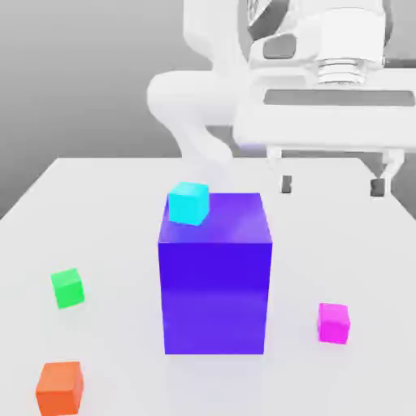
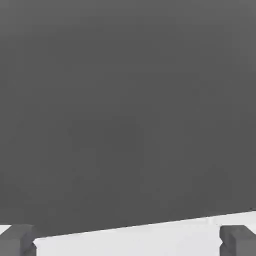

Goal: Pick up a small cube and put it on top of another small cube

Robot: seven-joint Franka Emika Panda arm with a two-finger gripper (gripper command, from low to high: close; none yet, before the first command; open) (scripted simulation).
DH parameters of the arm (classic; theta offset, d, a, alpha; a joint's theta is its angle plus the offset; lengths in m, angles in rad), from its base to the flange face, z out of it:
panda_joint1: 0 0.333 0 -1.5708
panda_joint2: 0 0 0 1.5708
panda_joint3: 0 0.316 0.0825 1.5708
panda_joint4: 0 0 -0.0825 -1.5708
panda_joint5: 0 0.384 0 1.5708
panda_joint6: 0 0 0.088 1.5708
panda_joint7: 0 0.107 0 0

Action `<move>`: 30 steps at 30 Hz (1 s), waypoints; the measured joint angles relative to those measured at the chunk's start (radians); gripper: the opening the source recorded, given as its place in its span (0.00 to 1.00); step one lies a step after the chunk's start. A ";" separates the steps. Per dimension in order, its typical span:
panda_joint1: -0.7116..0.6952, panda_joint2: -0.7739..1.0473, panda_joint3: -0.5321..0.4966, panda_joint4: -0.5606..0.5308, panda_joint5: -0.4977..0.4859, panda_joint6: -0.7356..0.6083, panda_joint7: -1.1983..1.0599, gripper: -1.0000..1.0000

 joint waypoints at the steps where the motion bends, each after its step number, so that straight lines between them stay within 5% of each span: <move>1: 0.006 0.036 0.018 -0.020 -0.004 0.018 0.032 0.50; 9: 0.122 0.314 0.086 -0.174 -0.062 0.147 0.293 0.50; 17: 0.327 0.540 -0.173 -0.135 -0.333 0.297 0.516 0.50; 18: 0.352 0.561 -0.203 -0.129 -0.359 0.312 0.535 0.00; 25: 0.355 0.564 -0.207 -0.128 -0.362 0.317 0.538 0.00; 30: 0.240 0.439 -0.055 -0.163 -0.197 0.228 0.412 0.00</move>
